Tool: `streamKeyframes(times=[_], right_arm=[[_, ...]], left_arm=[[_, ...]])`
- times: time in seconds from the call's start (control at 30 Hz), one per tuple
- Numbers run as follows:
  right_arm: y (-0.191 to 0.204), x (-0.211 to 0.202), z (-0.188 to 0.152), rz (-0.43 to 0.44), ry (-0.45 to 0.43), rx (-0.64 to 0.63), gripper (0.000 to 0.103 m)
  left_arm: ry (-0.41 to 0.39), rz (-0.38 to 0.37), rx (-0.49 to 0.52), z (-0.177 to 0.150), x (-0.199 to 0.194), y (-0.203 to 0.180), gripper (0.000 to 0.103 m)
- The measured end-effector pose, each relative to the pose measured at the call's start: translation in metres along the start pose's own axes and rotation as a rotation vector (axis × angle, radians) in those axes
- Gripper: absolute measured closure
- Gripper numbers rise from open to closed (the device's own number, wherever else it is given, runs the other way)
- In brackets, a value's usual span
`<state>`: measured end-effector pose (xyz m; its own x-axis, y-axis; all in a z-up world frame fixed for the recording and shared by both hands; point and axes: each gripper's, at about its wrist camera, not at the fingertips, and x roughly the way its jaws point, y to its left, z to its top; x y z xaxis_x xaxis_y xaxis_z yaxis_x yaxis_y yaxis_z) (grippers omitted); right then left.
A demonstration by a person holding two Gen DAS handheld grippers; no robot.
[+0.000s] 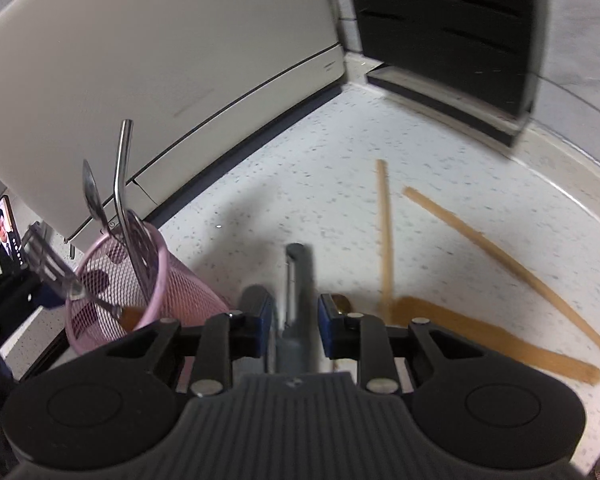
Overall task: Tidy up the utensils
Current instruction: 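Move the right gripper down to the grey-handled peeler and grasp it, then lift the peeler with the right gripper and lower it into the pink cup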
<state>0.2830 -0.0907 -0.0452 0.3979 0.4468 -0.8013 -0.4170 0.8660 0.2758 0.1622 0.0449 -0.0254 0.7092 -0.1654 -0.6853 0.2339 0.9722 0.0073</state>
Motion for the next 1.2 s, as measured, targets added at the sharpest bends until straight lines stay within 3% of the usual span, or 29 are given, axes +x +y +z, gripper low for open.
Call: streamKeyframes(times=[0.5,1.2], right_arm=[[0.014,0.043,0.013,-0.099,0.073,-0.071,0.088],[0.021,0.034,0.008,-0.116,0.042,-0.105,0.09]], left_arm=[[0.002,-0.007,0.009,0.0,-0.002,0.0,0.013],[0.002,-0.003,0.007,0.0,-0.002,-0.001,0.013]])
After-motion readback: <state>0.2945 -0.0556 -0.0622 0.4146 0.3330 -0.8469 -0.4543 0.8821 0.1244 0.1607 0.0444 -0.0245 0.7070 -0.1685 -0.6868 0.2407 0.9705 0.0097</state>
